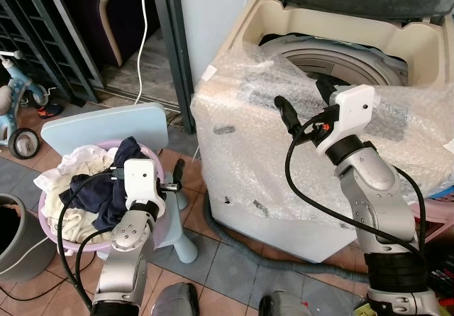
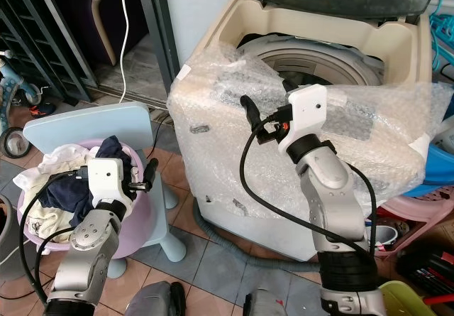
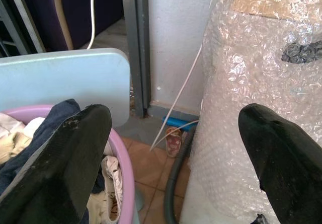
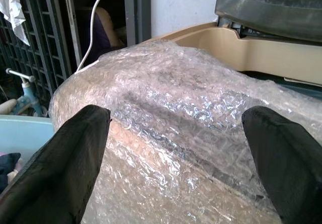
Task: Clothes washing
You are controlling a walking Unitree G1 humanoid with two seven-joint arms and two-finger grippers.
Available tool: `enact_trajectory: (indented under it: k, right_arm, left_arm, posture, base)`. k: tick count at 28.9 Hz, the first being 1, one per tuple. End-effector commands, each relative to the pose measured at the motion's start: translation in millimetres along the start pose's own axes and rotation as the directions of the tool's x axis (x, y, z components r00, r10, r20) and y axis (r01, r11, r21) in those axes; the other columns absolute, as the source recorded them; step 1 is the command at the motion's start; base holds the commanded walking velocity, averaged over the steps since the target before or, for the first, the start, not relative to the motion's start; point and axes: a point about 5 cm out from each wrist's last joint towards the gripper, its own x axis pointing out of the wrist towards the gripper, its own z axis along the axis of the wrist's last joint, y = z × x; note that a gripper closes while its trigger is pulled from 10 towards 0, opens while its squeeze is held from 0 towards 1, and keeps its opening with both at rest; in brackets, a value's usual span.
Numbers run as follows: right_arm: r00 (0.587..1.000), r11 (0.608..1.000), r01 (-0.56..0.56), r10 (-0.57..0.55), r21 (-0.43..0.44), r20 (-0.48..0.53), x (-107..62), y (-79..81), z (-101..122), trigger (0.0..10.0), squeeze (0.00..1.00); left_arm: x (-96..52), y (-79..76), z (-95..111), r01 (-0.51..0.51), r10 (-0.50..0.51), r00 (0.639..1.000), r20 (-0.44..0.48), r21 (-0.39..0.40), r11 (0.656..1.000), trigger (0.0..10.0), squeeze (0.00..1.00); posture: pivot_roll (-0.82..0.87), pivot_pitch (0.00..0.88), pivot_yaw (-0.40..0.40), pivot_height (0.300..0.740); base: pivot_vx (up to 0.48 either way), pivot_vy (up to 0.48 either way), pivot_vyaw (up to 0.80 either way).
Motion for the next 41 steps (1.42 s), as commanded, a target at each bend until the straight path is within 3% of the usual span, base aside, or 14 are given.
enact_trajectory:
  k: [1, 5, 16, 24, 41]
  right_arm:
    - [0.997, 0.997, 0.08, -0.08, 0.003, 0.022, -4.1, -1.4, 3, 10.0, 0.0]
    - [0.988, 0.987, 0.154, -0.155, 0.045, 0.007, -12.2, 2.8, -1, 10.0, 0.0]
    - [0.99, 0.991, 0.12, -0.123, 0.056, 0.064, -12.5, 16.9, 13, 10.0, 0.0]
    - [0.995, 0.994, 0.079, -0.083, 0.07, 0.056, -13.0, 25.4, 12, 10.0, 0.0]
    - [0.998, 0.996, 0.034, -0.039, 0.084, 0.055, -6.5, 23.2, 15, 10.0, 0.0]
  left_arm:
    - [-3.8, 6.6, 0, -0.028, 0.028, 1.0, -0.003, 0.001, 1.0, 10.0, 0.0]
    - [-3.7, 10.9, 1, -0.045, 0.045, 0.999, -0.002, 0.009, 0.999, 10.0, 0.0]
    - [-4.0, 9.0, -1, -0.053, 0.053, 0.999, -0.011, 0.001, 0.999, 10.0, 0.0]
    - [-1.6, 10.0, 1, -0.057, 0.057, 0.998, -0.008, -0.001, 0.998, 10.0, 0.0]
    - [0.7, 8.6, 0, -0.056, 0.056, 0.998, -0.026, -0.012, 0.998, 10.0, 0.0]
  posture:
    - [-0.07, 0.075, 0.045, 0.74]
    - [-0.09, 0.085, 0.049, 0.74]
    - [-0.09, 0.084, 0.051, 0.74]
    - [-0.09, 0.084, 0.053, 0.74]
    - [-0.09, 0.081, 0.053, 0.74]
  base:
    - [0.0, 0.0, 0.0]
    - [0.0, 0.0, 0.0]
    - [0.0, 0.0, 0.0]
    - [0.0, 0.0, 0.76]
    - [0.0, 0.0, 0.78]
